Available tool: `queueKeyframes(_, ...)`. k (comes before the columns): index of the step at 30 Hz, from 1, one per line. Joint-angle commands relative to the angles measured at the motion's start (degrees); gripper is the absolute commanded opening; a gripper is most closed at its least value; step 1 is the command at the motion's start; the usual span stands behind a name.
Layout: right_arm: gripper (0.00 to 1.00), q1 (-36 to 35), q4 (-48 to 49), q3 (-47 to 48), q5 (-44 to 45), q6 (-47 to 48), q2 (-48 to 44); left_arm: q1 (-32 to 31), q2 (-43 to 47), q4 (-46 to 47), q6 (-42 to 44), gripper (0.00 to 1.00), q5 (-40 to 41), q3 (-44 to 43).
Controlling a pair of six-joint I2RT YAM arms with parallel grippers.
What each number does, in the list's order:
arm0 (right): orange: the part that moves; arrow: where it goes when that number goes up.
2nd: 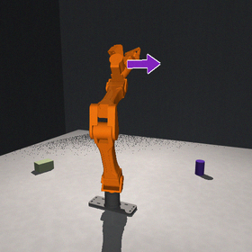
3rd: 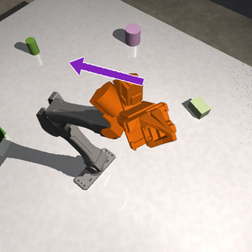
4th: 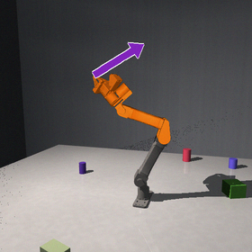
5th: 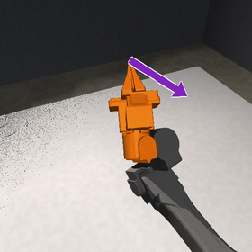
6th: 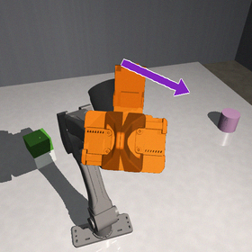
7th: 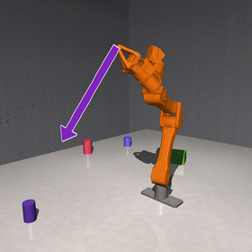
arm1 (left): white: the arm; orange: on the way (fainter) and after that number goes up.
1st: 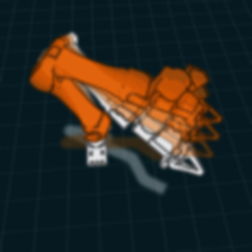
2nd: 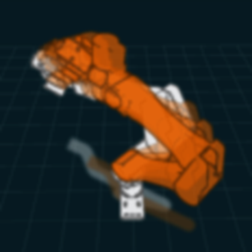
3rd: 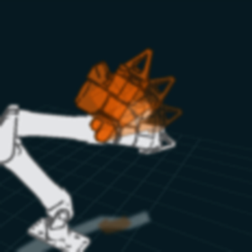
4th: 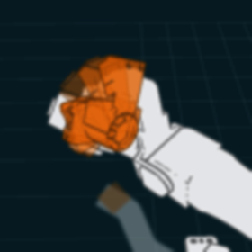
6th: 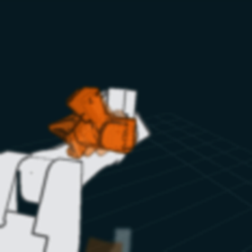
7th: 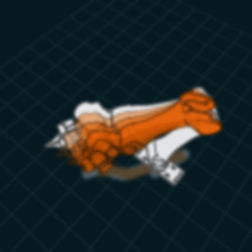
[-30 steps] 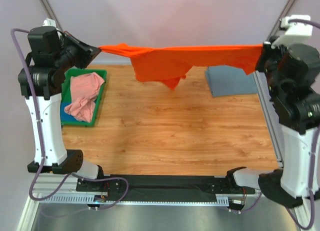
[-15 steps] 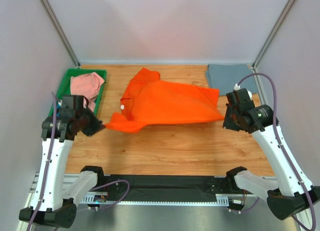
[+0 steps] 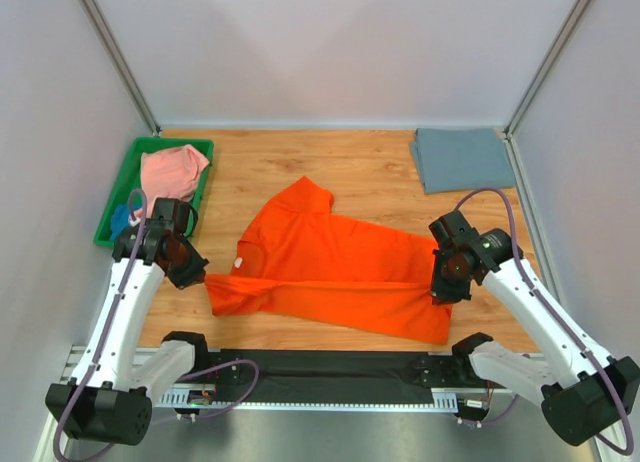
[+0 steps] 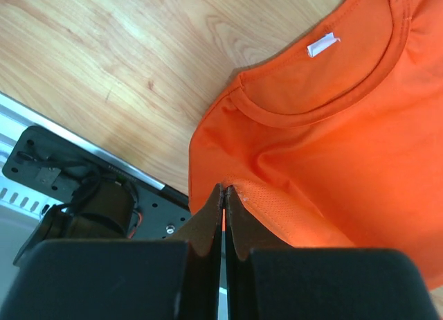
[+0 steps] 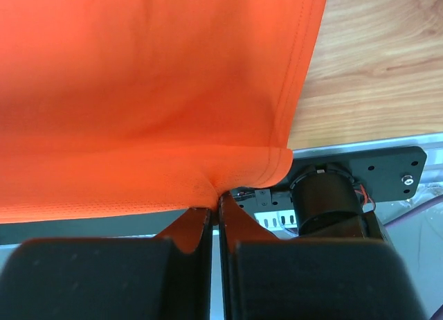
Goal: Fold and stack the t-shirts
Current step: Fold the tshirt
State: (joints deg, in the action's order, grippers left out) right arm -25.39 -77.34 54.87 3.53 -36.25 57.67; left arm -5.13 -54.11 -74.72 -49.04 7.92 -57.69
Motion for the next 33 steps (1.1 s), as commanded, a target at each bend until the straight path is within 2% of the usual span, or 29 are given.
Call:
queueKeyframes(1,0.0,0.0,-4.5,-1.1,0.7,-0.1,-0.1,0.0,-2.0,3.1,2.2,0.0,2.1,-2.3)
queueKeyframes(5,0.0,-0.1,-1.3,0.8,2.7,2.2,3.4,0.0,-7.2,4.1,2.3,0.0,0.6,-5.4)
queueKeyframes(8,0.0,0.5,0.2,9.2,10.3,5.8,8.9,0.0,-9.8,7.1,1.7,0.0,0.0,-11.2)
queueKeyframes(9,0.0,0.9,1.2,16.2,14.0,7.3,12.6,0.0,-10.6,9.7,0.6,0.0,-0.1,-13.5)
queueKeyframes(12,0.0,1.1,7.6,28.5,21.3,14.3,17.9,0.6,-16.0,13.9,-1.7,0.0,-0.3,-25.7)
queueKeyframes(13,0.0,1.1,9.3,37.2,23.2,16.7,21.7,0.7,-18.0,14.3,-3.2,0.0,-0.2,-34.4)
queueKeyframes(15,0.0,1.5,14.9,45.7,28.8,26.7,25.3,1.4,-24.6,15.6,-4.0,0.0,-1.3,-44.1)
queueKeyframes(16,0.0,2.2,18.5,52.9,29.6,30.8,28.4,1.9,-27.0,16.8,-3.5,0.0,-2.6,-53.6)
queueKeyframes(18,0.0,3.2,21.4,59.7,31.5,40.0,31.3,2.8,-34.6,19.0,-3.5,0.0,-7.2,-63.1)
queueKeyframes(19,0.0,4.1,22.1,65.0,32.1,42.3,34.7,3.5,-37.4,18.6,-3.9,0.0,-9.4,-73.9)
queueKeyframes(20,0.0,4.6,22.8,74.0,31.5,44.6,36.1,4.2,-42.1,17.6,-4.9,0.0,-12.8,-79.5)
queueKeyframes(21,0.0,4.8,23.9,77.7,31.3,50.3,37.4,4.7,-43.8,17.8,-5.4,0.0,-14.1,-88.1)
queueKeyframes(23,0.0,4.6,30.7,80.1,29.8,55.2,36.6,6.0,-44.4,22.7,-7.0,0.0,-17.0,-90.7)
queueKeyframes(27,0.0,4.2,38.8,74.9,22.1,60.3,29.5,6.0,-39.2,25.9,-8.5,0.0,-17.0,-83.1)
queueKeyframes(30,0.0,3.0,37.3,71.8,21.9,59.4,27.2,6.0,-36.8,20.3,-4.2,0.0,-13.1,-81.4)
queueKeyframes(32,0.0,2.4,33.6,68.7,22.0,57.9,26.0,6.1,-33.3,19.3,-2.2,0.0,-11.0,-77.6)
queueKeyframes(33,0.0,2.2,32.0,63.8,22.0,56.8,24.4,6.1,-31.9,19.3,-0.5,0.0,-9.8,-73.7)
